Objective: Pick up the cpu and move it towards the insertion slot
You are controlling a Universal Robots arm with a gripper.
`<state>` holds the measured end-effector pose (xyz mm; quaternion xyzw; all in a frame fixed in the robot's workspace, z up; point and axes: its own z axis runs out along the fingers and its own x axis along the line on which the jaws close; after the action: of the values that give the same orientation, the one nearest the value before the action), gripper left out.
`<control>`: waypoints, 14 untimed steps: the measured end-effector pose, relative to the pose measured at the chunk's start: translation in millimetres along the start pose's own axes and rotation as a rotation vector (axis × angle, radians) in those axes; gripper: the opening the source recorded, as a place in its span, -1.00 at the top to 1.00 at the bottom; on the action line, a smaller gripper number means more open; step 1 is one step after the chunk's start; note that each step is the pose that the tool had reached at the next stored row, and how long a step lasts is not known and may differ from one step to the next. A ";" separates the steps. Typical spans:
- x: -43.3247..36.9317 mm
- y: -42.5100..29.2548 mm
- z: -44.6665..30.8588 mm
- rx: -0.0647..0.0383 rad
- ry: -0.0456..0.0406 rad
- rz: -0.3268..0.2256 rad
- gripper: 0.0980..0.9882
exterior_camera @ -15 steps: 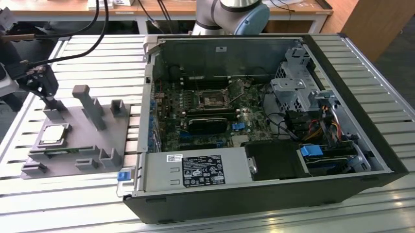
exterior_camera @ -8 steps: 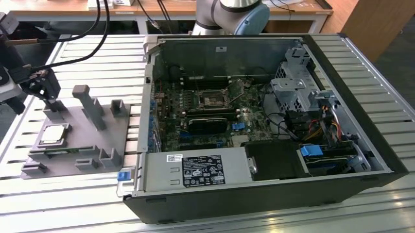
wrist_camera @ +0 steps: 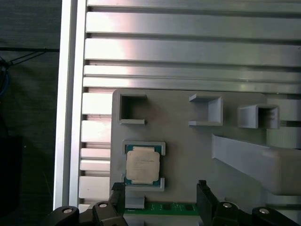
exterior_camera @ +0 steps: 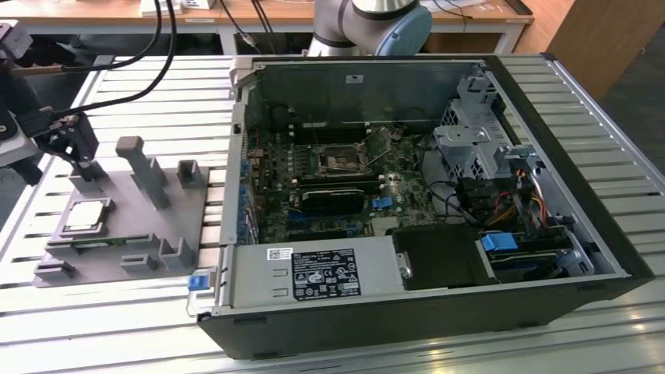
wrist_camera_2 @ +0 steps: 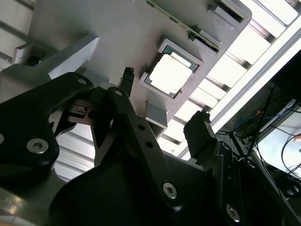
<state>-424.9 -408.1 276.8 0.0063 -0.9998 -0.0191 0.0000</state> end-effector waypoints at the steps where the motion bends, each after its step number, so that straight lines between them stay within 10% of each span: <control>1: 0.0 0.0 0.5 0.000 -0.0001 0.000 -0.37; 14: 0.0 -0.2 7.0 0.000 0.0000 0.000 -0.37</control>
<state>-424.9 -408.1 269.7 0.0063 -0.9998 -0.0191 0.0000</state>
